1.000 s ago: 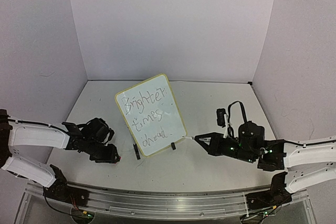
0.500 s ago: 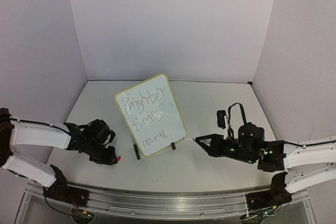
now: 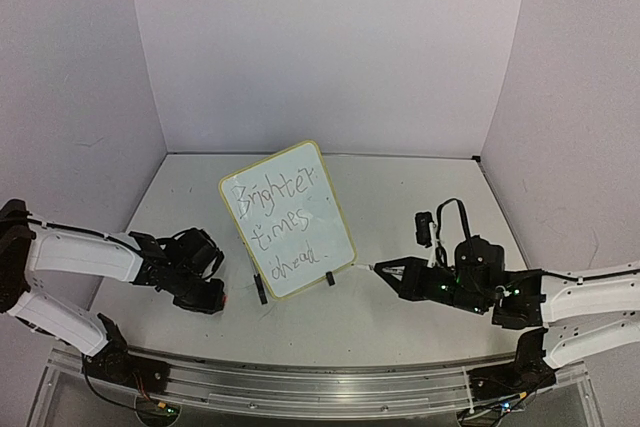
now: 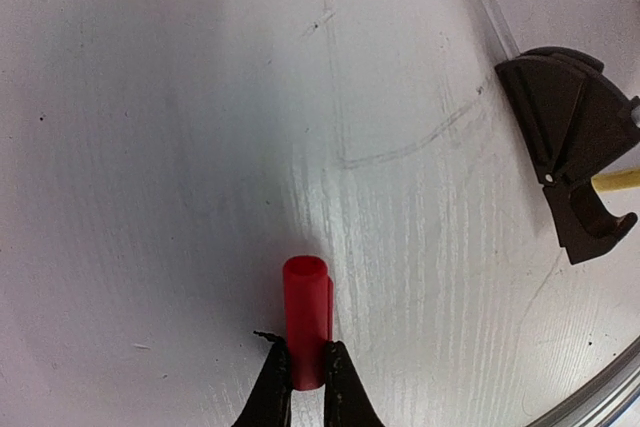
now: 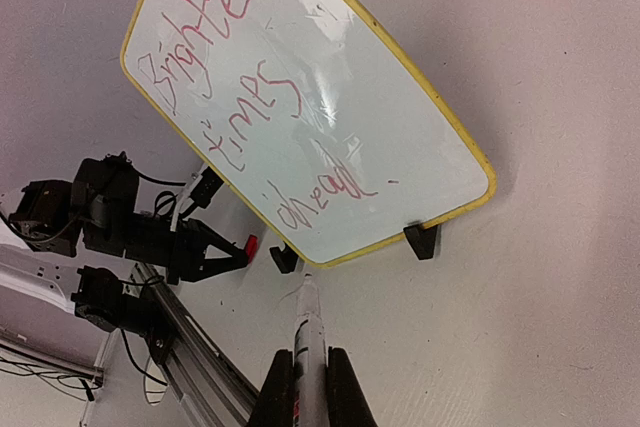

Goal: Write a sentence on the whiteboard
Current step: Pick up the pen cap from the whiteboard marker, then insert the whiteboard marker into the pen cap.

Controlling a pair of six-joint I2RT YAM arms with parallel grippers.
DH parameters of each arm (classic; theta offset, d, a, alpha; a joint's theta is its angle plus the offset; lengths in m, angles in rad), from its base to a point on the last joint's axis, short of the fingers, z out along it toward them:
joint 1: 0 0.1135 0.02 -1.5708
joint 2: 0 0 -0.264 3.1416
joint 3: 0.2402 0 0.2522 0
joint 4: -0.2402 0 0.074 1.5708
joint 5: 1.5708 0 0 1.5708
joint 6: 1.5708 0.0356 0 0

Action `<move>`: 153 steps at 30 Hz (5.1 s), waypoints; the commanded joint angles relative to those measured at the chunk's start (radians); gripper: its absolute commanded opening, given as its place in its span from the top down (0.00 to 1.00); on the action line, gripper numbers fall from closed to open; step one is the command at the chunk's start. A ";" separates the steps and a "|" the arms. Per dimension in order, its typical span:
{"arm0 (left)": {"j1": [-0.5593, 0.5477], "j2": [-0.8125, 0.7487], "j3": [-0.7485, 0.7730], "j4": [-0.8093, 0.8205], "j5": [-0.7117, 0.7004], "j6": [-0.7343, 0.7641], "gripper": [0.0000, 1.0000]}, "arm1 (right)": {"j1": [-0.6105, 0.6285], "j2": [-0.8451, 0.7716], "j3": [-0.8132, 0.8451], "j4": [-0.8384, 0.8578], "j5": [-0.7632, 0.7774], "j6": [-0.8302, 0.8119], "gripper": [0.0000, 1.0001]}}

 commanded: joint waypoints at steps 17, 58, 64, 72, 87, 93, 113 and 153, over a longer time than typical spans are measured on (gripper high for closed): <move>-0.009 -0.340 0.033 -0.226 -0.001 -0.037 1.00 | -0.078 -0.044 0.139 -0.372 -0.094 -0.021 1.00; -0.533 -0.124 0.169 0.178 0.305 0.218 1.00 | -0.039 0.421 0.366 -0.089 -0.924 0.049 1.00; -0.543 -0.118 0.171 0.190 0.305 0.219 1.00 | -0.035 0.426 0.350 -0.090 -0.932 0.054 1.00; -0.553 -0.117 0.179 0.186 0.305 0.228 1.00 | -0.035 0.437 0.347 -0.089 -0.921 0.052 1.00; -0.556 -0.151 0.167 0.174 0.269 0.225 1.00 | -0.035 0.437 0.319 -0.090 -0.909 0.062 1.00; -0.557 -0.161 0.167 0.174 0.262 0.225 1.00 | -0.034 0.452 0.322 -0.090 -0.913 0.062 1.00; -0.557 -0.156 0.182 0.168 0.269 0.243 1.00 | -0.027 0.479 0.339 -0.088 -0.937 0.057 1.00; -0.557 -0.079 0.280 0.274 0.171 0.333 1.00 | 0.027 0.555 0.367 0.033 -1.021 0.095 1.00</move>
